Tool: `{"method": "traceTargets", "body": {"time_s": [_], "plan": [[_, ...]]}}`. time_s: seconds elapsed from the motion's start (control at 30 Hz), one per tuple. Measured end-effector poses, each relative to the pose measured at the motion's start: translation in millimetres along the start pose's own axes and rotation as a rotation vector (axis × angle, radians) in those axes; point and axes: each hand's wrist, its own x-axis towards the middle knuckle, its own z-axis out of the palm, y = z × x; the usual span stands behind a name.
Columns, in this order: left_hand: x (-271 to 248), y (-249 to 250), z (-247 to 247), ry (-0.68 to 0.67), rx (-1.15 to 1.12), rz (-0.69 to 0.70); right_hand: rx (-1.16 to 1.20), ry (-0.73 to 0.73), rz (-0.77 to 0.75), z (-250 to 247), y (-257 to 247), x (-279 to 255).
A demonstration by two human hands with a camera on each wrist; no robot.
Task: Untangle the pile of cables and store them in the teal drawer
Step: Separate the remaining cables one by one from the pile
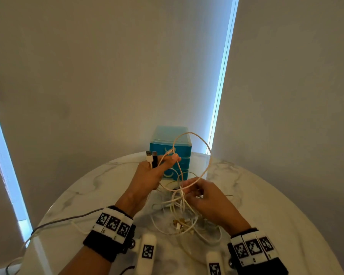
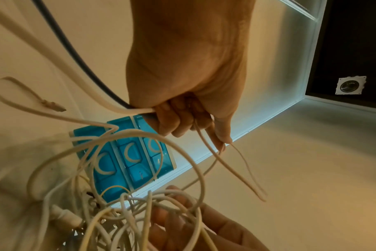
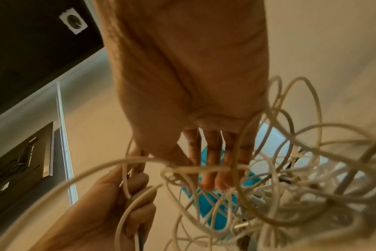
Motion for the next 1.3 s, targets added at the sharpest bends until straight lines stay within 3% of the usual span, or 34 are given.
{"method": "traceTargets", "body": {"time_s": [0.2,0.33,0.37,0.47,0.6,0.63,0.73,0.87,0.93,1.03,1.2,1.23,1.3], "plan": [[2.1,-3.8,7.4,-0.06,0.052,0.034,0.08,0.1,0.061,-3.7,4.9,3.5],[5.6,-13.5,6.8,-0.276,0.266,-0.014,0.187,0.504,-0.031,-16.9,-0.7,7.2],[6.8,-18.6,7.5,-0.333,0.316,-0.037,0.227,0.54,-0.037,-20.1,-1.9,9.3],[7.1,-24.6,9.4,-0.415,0.353,-0.135,0.219,0.452,-0.023,-18.7,-8.3,8.2],[9.1,-26.1,4.6,-0.423,0.483,-0.162,0.444,0.737,-0.124,-33.5,-19.8,1.8],[11.5,-30.1,2.5,-0.396,0.531,-0.164,0.474,0.749,-0.125,-34.6,-19.3,1.1],[14.9,-38.2,-3.7,-0.34,0.591,-0.189,0.441,0.595,-0.026,-24.9,-21.1,-2.0],[13.9,-34.6,-7.8,-0.404,0.58,-0.18,0.575,0.826,-0.249,-46.5,-39.3,-5.7],[16.8,-38.6,-8.3,-0.36,0.65,-0.132,0.587,0.777,-0.245,-46.5,-38.3,-6.0],[17.6,-41.2,-6.5,-0.316,0.64,-0.063,0.477,0.521,-0.177,-22.2,-34.3,-8.0],[13.6,-30.8,5.7,-0.298,0.587,0.008,0.647,0.437,-0.348,-28.3,-54.0,-10.6],[12.9,-31.8,5.9,-0.267,0.589,0.018,0.702,0.424,-0.329,-26.3,-53.2,-10.4],[12.7,-31.9,4.3,-0.18,0.525,0.038,0.755,0.395,-0.15,-14.7,-40.8,-4.6]]}}
